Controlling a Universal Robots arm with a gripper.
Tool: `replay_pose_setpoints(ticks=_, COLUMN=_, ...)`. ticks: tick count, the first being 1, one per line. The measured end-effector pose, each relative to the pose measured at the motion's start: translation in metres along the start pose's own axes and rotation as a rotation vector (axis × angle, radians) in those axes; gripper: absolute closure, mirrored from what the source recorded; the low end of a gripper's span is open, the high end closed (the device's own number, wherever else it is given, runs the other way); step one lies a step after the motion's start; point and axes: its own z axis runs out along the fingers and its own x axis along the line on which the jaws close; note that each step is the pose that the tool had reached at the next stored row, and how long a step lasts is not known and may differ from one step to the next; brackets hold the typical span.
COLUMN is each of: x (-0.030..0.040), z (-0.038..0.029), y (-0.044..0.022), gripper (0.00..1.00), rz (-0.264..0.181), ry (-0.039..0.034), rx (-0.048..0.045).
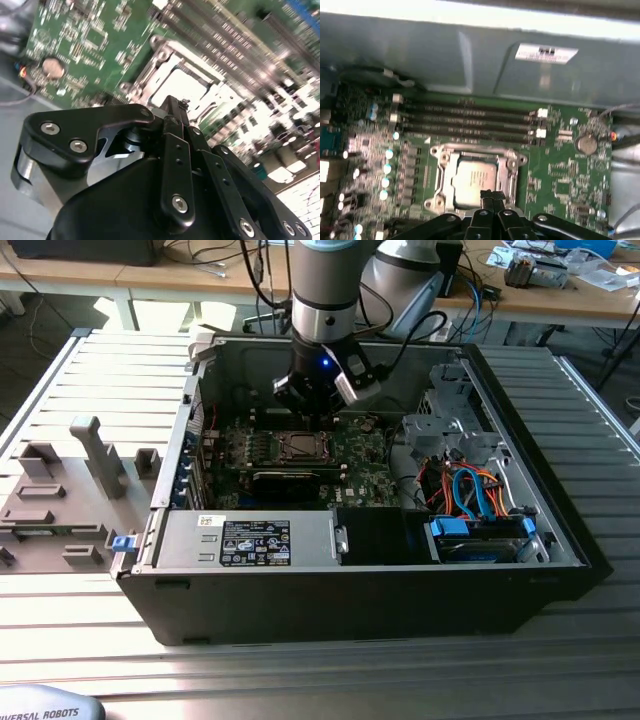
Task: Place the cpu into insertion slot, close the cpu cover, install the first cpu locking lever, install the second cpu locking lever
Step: 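Install the second cpu locking lever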
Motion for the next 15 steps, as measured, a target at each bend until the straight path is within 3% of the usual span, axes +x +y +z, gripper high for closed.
replay_pose_setpoints(ticks=1, x=0.0000, z=0.0000, y=-0.0003, gripper=0.89, rz=0.000, ry=-0.0037, rx=-0.0364)
replay_pose_setpoints(ticks=4, x=0.0001, z=0.0000, y=-0.0009, gripper=0.89, rz=0.000, ry=-0.0096, rx=-0.0955)
replay_pose_setpoints(ticks=15, x=0.0009, z=-0.0002, y=-0.0089, gripper=0.89, rz=0.000, ry=-0.0094, rx=-0.0943)
